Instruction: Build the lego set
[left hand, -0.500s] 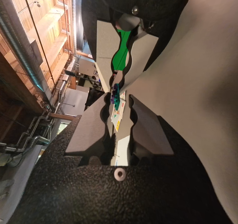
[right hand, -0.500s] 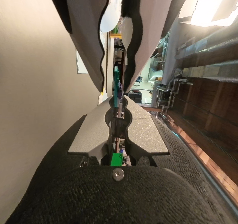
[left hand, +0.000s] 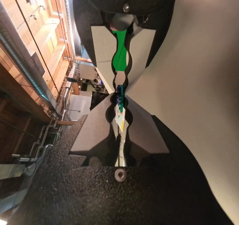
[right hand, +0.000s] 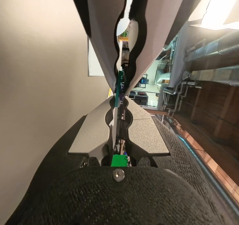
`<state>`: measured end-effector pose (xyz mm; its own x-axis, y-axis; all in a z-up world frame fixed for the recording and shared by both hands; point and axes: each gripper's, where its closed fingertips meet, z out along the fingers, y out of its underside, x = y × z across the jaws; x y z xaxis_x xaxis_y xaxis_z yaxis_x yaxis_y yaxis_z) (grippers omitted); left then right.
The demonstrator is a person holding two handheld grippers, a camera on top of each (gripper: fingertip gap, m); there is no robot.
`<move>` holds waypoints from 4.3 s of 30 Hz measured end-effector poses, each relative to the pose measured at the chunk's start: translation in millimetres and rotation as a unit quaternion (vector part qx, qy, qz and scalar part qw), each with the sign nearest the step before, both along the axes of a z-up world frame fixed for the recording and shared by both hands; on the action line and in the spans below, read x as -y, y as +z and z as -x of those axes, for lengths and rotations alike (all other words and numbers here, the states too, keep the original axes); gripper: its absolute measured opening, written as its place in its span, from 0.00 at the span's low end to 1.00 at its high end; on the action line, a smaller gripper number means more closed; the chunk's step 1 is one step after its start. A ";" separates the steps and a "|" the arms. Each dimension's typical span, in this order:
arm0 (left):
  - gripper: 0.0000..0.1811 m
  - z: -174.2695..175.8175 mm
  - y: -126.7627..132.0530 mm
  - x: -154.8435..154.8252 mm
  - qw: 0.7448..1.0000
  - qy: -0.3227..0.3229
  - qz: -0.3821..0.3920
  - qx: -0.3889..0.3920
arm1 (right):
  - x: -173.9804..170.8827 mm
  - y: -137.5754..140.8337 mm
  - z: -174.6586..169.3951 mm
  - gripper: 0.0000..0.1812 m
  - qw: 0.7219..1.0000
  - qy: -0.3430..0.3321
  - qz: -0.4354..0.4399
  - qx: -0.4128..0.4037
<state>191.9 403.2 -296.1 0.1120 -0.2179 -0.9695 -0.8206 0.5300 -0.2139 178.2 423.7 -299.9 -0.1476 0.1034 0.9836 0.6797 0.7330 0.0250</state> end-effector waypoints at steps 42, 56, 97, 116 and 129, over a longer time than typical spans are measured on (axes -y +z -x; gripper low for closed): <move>0.03 8.2 86.4 63.9 0.747 -0.331 0.439 0.373 | 89.6 104.4 16.4 0.01 0.854 0.255 0.413 -0.187; 0.03 15.3 99.2 65.0 0.742 -0.339 0.426 0.391 | 80.6 99.5 14.6 0.08 0.846 0.206 0.439 -0.221; 0.16 31.7 95.3 83.8 0.646 -0.270 0.586 0.409 | 97.5 100.2 14.9 0.05 0.968 0.231 0.006 -0.095; 0.08 53.7 38.9 78.8 0.613 -0.162 0.599 0.489 | 77.2 34.2 32.7 0.16 0.963 0.240 0.105 -0.057; 0.08 51.7 -70.4 57.3 0.742 0.111 0.573 0.330 | -30.2 20.2 -2.9 0.14 0.912 0.094 0.270 -0.293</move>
